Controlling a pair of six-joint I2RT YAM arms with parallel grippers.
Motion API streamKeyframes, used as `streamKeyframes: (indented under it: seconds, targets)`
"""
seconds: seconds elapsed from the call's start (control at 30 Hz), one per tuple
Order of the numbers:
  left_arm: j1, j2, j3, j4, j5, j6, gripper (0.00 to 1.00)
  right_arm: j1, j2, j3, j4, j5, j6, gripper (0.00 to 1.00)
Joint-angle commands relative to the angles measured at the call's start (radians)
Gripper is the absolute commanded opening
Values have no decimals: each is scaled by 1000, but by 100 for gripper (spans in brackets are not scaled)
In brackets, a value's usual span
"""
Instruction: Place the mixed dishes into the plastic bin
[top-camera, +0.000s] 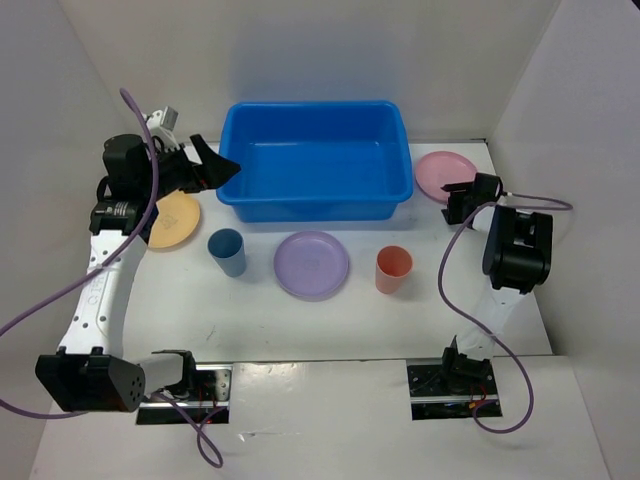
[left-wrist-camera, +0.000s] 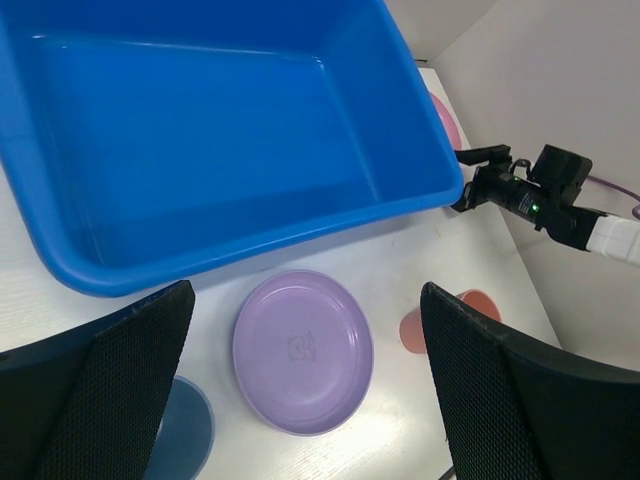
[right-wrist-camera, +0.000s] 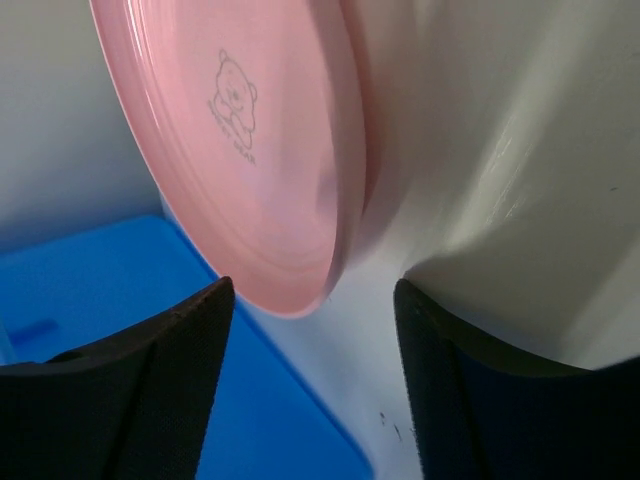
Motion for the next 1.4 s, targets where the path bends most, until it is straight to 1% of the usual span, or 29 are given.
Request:
streamKeyframes:
  seconds: [0.0, 0.1, 0.33, 0.43, 0.5, 0.6, 0.63, 0.67, 0.73, 0.77, 0.87, 0.93, 1.07, 1.1, 1.2, 1.3, 1.37]
  targets:
    - [25, 17, 36, 48, 40, 3, 100, -5, 35, 21, 63, 111, 110, 69]
    - [43, 17, 36, 58, 58, -7, 100, -5, 51, 21, 63, 112, 154, 60]
    - [72, 35, 56, 58, 87, -16, 100, -5, 104, 30, 72, 164, 242, 57]
    - [72, 44, 56, 58, 87, -16, 100, -5, 105, 21, 72, 174, 272, 51]
    - [72, 45, 56, 58, 87, -16, 100, -5, 114, 21, 72, 185, 288, 49]
    - [82, 45, 56, 48, 87, -16, 100, -5, 114, 21, 72, 185, 312, 41]
    - [82, 45, 56, 48, 87, -16, 100, -5, 114, 21, 72, 185, 312, 33]
    - [82, 45, 56, 39, 87, -16, 100, -5, 114, 21, 72, 196, 321, 32]
    - [91, 45, 65, 39, 87, -16, 100, -5, 114, 21, 72, 196, 322, 21]
    - [91, 45, 65, 39, 87, -16, 100, -5, 114, 21, 72, 196, 322, 13]
    - [100, 45, 65, 30, 97, -16, 100, -5, 100, 3, 83, 196, 322, 0]
    - [111, 35, 65, 30, 97, -16, 100, -14, 79, -7, 83, 196, 311, 0]
    - [122, 11, 56, 30, 133, -26, 100, -14, -32, -65, 112, 196, 292, 0]
    - [122, 11, 56, 30, 144, -26, 100, -14, -88, -88, 112, 196, 292, 0]
    - [122, -8, 45, 30, 167, -36, 100, -14, -197, -88, 124, 196, 260, 0]
    - [122, -28, 26, 39, 181, -45, 100, 20, -274, -88, 170, 196, 205, 0]
    - [122, -47, 16, 39, 192, -54, 100, 38, -334, -56, 170, 205, 159, 0]
